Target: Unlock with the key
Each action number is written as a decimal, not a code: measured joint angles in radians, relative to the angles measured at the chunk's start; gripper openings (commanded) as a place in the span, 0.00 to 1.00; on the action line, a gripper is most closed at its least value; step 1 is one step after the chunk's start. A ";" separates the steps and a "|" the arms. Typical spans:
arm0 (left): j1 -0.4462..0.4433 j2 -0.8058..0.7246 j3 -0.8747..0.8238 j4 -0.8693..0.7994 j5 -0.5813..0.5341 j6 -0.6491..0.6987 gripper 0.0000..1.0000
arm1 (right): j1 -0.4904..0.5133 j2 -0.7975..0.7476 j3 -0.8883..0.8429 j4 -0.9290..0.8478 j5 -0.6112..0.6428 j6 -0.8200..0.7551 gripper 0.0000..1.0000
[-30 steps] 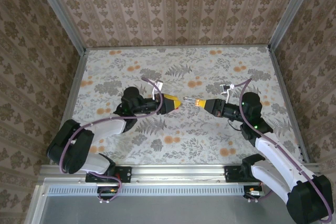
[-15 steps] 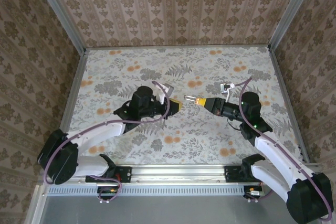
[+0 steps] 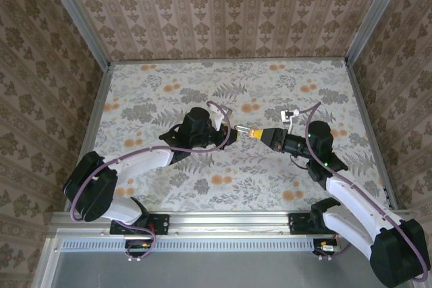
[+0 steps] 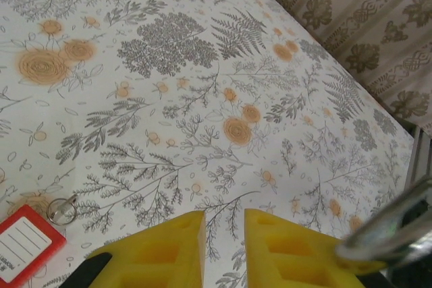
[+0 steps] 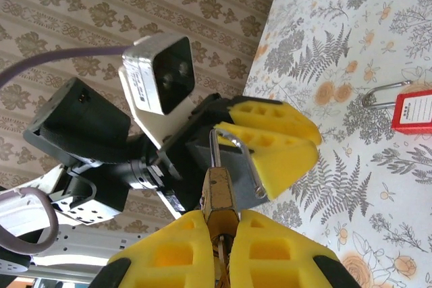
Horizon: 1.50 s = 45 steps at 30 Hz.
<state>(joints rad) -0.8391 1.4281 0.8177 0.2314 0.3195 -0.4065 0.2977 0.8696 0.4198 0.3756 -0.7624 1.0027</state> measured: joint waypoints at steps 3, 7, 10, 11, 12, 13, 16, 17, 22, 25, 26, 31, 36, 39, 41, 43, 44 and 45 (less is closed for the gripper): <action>0.001 0.000 0.002 0.006 -0.006 0.000 0.22 | 0.010 0.000 -0.011 0.012 0.001 0.003 0.01; 0.003 0.002 0.002 0.008 -0.008 0.000 0.23 | 0.021 0.002 -0.023 0.027 0.002 0.009 0.01; 0.011 0.002 0.000 0.019 -0.009 0.006 0.28 | 0.023 0.003 -0.024 0.035 0.007 0.016 0.01; 0.017 0.002 -0.005 0.033 -0.006 0.008 0.30 | 0.025 0.003 -0.024 0.040 0.008 0.017 0.01; 0.024 0.002 -0.011 0.050 -0.001 0.011 0.33 | 0.027 0.003 -0.024 0.043 0.009 0.018 0.01; 0.031 0.002 -0.021 0.068 0.004 0.014 0.36 | 0.028 0.003 -0.024 0.044 0.010 0.018 0.01; 0.056 0.002 -0.054 0.110 0.018 0.010 0.43 | 0.031 0.003 -0.025 0.043 0.011 0.019 0.01; 0.064 0.001 -0.064 0.119 0.021 0.008 0.46 | 0.033 0.003 -0.026 0.043 0.011 0.019 0.00; 0.090 -0.030 -0.087 0.113 0.025 0.014 0.55 | 0.042 0.003 -0.034 0.028 0.011 0.015 0.01; 0.094 -0.058 -0.088 0.093 0.023 0.026 0.55 | 0.043 0.006 -0.035 0.010 0.010 0.002 0.01; 0.095 -0.066 -0.091 0.089 0.021 0.031 0.55 | 0.043 0.011 -0.035 0.006 0.011 -0.003 0.01; 0.107 -0.119 -0.122 0.029 0.000 0.061 0.56 | 0.043 0.067 -0.035 -0.004 0.014 -0.031 0.00; 0.133 -0.170 -0.136 -0.025 -0.031 0.087 0.57 | 0.026 0.185 -0.035 0.011 0.023 -0.061 0.00; 0.147 -0.198 -0.137 -0.042 -0.043 0.099 0.58 | 0.004 0.263 -0.035 0.045 0.029 -0.070 0.00; 0.155 -0.210 -0.137 -0.048 -0.049 0.108 0.57 | -0.014 0.312 -0.035 0.067 0.034 -0.084 0.00; 0.161 -0.215 -0.137 -0.053 -0.055 0.113 0.57 | -0.031 0.361 -0.023 0.072 0.045 -0.103 0.00; 0.167 -0.216 -0.137 -0.054 -0.056 0.116 0.58 | -0.041 0.390 -0.011 0.075 0.051 -0.114 0.00; 0.168 -0.216 -0.137 -0.056 -0.056 0.116 0.57 | -0.051 0.420 0.000 0.086 0.054 -0.119 0.00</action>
<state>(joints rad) -0.6712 1.2125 0.6804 0.1749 0.2634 -0.2901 0.2462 1.2892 0.4202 0.4618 -0.7086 0.8833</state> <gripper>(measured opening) 0.575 0.089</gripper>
